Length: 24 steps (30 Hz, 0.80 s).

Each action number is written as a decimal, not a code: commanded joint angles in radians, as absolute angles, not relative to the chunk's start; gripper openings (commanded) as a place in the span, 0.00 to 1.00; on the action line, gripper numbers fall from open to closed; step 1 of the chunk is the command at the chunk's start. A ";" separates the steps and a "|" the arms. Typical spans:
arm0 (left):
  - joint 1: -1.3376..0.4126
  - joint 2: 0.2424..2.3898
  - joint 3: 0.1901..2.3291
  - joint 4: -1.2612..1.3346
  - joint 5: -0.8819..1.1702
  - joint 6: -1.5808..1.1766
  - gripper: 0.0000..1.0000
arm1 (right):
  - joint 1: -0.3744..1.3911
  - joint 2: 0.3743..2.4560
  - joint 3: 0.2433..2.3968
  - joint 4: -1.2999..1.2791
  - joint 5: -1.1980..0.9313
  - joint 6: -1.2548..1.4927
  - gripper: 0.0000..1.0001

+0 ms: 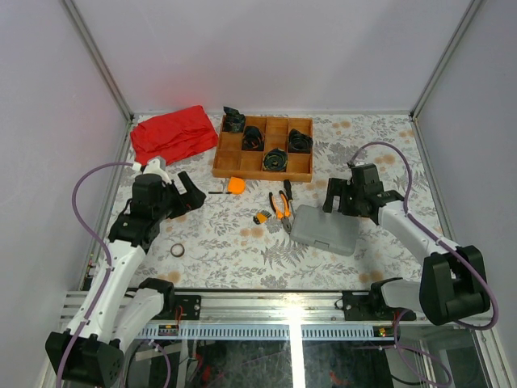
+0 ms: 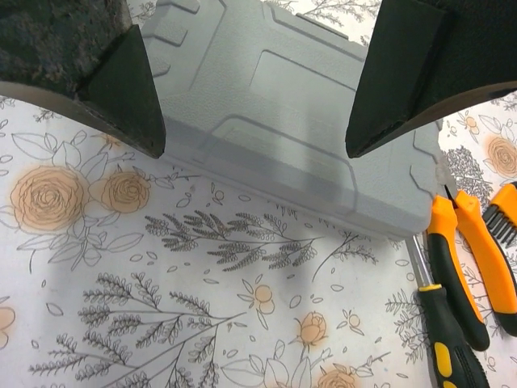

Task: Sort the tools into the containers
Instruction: Move the storage box to the center of the board.

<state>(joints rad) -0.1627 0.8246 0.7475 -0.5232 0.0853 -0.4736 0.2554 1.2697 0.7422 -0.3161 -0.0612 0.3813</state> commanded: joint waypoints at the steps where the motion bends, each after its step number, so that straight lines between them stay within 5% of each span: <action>1: -0.166 0.820 0.741 -0.463 0.077 -0.473 0.92 | 0.260 1.300 0.792 -0.256 -0.049 0.346 0.99; 24: -0.166 0.834 0.739 -0.466 0.071 -0.478 0.91 | 0.221 1.232 0.700 -0.414 -0.277 0.346 1.00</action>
<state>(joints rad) -0.1627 0.8356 0.7475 -0.5236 0.0849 -0.4740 0.2214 1.2675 0.7082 -0.3634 -0.1726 0.3462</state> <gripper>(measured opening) 0.917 0.995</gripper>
